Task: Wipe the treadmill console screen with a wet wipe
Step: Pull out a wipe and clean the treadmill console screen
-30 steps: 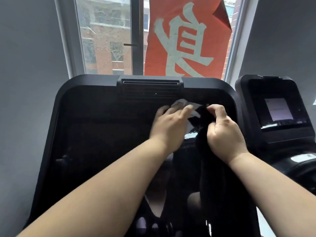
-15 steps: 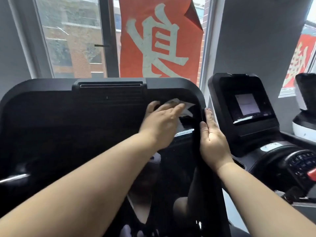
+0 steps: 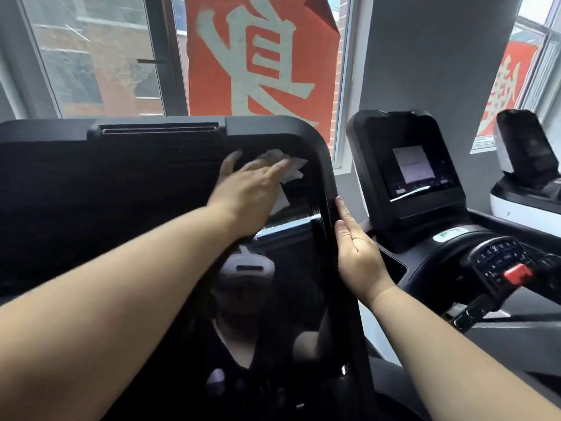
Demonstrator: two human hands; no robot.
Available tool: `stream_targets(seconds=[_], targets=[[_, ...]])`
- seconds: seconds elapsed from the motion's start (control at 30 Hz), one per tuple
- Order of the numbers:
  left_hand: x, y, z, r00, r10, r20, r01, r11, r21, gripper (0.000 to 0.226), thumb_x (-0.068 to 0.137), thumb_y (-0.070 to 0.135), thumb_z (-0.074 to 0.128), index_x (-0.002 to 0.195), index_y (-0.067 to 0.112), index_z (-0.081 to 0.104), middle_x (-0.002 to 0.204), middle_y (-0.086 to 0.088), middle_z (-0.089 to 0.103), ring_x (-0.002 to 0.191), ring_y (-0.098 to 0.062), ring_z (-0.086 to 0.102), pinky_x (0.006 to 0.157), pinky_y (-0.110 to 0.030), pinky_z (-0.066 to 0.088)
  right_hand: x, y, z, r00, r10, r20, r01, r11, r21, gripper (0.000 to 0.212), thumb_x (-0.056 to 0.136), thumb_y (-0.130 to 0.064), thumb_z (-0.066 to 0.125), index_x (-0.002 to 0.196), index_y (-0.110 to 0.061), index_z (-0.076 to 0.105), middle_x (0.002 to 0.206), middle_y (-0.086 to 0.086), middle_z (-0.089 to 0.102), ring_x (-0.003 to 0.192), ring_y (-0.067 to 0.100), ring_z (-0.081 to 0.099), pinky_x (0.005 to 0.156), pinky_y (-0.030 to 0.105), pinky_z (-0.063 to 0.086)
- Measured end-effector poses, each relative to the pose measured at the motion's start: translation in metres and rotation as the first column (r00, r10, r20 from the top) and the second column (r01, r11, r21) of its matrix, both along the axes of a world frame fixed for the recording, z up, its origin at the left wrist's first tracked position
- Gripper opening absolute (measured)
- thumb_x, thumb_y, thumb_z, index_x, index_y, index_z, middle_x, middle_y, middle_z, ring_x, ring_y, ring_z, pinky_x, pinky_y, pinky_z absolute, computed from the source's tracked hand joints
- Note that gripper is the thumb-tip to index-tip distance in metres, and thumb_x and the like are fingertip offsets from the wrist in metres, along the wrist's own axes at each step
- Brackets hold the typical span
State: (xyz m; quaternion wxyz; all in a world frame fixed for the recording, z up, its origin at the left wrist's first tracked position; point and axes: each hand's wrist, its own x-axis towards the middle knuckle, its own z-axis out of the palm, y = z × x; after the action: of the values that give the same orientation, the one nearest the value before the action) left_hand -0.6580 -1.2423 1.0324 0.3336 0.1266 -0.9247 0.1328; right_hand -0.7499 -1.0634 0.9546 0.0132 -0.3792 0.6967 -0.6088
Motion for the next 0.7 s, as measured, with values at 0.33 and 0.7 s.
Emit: stream_targets(seconds=[0.33, 0.7], targets=[[0.074, 0.090, -0.154, 0.847, -0.343, 0.406, 0.449, 0.870, -0.201, 0.053, 0.084, 0.022, 0.040, 0.137, 0.022, 0.049, 0.148, 0.004, 0.043, 0.137, -0.013, 0.038, 0.112, -0.054, 0.019, 0.009, 0.047, -0.044, 0.968, 0.103, 0.229, -0.119, 0.991, 0.054, 0.055, 0.099, -0.005, 0.037, 0.137, -0.044, 0.040, 0.137, -0.013, 0.049, 0.130, 0.016, 0.047, 0.114, 0.042, 0.028], [0.094, 0.108, -0.193, 0.880, -0.287, 0.378, 0.392, 0.889, -0.236, 0.056, 0.084, 0.016, 0.043, 0.139, 0.026, 0.045, 0.149, 0.008, 0.040, 0.138, -0.012, 0.035, 0.109, -0.063, 0.013, 0.044, 0.075, -0.071, 0.978, -0.098, 0.183, 0.066, 0.982, 0.178, 0.043, 0.095, -0.012, 0.042, 0.131, -0.032, 0.055, 0.118, -0.013, 0.066, 0.101, 0.000, 0.059, 0.095, 0.020, 0.043]])
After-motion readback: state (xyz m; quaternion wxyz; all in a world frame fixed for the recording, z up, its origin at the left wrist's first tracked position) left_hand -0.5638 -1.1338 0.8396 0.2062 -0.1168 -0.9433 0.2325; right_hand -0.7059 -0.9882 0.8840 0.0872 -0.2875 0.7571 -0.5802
